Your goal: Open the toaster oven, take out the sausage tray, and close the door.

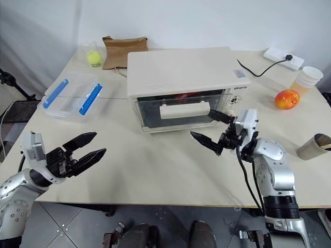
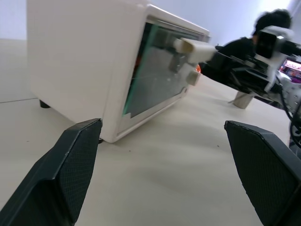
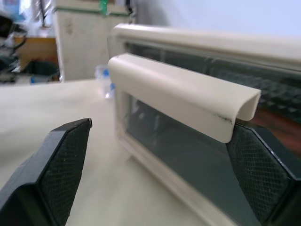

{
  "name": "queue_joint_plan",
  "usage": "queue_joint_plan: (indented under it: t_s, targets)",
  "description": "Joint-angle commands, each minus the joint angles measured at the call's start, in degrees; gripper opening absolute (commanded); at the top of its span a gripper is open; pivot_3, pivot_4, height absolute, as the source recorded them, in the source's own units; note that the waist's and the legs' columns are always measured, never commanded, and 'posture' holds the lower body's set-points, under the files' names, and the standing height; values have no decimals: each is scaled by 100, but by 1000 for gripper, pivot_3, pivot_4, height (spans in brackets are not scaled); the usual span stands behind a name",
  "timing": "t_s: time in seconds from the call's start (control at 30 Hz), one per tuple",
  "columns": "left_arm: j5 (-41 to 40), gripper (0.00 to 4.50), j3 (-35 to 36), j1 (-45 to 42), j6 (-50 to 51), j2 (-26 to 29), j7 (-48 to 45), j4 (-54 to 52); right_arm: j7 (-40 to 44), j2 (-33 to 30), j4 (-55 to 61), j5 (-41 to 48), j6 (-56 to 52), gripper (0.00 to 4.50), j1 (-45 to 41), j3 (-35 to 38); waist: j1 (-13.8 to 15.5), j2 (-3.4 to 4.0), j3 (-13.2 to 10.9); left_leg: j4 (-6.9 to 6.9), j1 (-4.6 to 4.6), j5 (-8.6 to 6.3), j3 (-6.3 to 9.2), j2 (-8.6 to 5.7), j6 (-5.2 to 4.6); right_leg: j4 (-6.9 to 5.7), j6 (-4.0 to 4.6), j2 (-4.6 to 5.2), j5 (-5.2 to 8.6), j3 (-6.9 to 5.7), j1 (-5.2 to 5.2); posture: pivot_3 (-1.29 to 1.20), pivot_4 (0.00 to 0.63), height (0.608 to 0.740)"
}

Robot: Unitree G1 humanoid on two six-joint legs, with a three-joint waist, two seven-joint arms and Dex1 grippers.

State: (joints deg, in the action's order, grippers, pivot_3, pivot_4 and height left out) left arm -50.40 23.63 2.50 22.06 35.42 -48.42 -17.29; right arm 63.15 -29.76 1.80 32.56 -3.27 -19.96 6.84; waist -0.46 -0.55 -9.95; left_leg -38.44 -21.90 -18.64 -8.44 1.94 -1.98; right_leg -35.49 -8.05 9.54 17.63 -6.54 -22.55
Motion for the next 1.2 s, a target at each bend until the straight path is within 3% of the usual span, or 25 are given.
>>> queue_joint_plan:
  t_s: [0.03,0.13,0.23,0.67,0.97,1.2]
  targets:
    - [-102,4444,109,-218,20,-37,67,26,446,-155,406,-155,493,4500,121,-114,-28,0,0,0,0,0,-1,1,0,1,0,-1,0,0,0,0,150,740]
    - [-213,4444,123,-513,129,-111,181,165,706,-247,401,-364,897,4500,262,-193,-63,0,0,1,0,0,0,2,0,0,0,-4,0,-1,0,0,150,740]
    - [-219,3979,4,-946,224,-157,208,345,882,-283,262,-572,1343,4500,357,-246,-99,0,-1,1,-1,0,2,1,1,-1,0,-5,0,-4,0,0,150,740]
    - [946,30,-1438,-2739,-169,-932,-38,1517,664,-213,-117,-766,1835,4500,249,-188,-97,-3,-2,-31,-20,1,10,-15,1,0,-2,-10,-1,-16,1,0,150,740]
    - [1499,30,-1978,-3094,-426,-1221,-512,2078,279,-400,96,-791,1772,4500,845,181,-76,-4,-3,-45,-27,0,15,-15,1,-2,-2,-13,-1,-21,2,0,150,740]
    - [2070,30,-2353,-2908,-840,-1118,-976,2278,-342,-787,650,-661,1494,4500,2630,1384,142,-4,-3,-58,-33,-3,15,-16,-5,11,-6,-11,-3,-17,8,0,150,740]
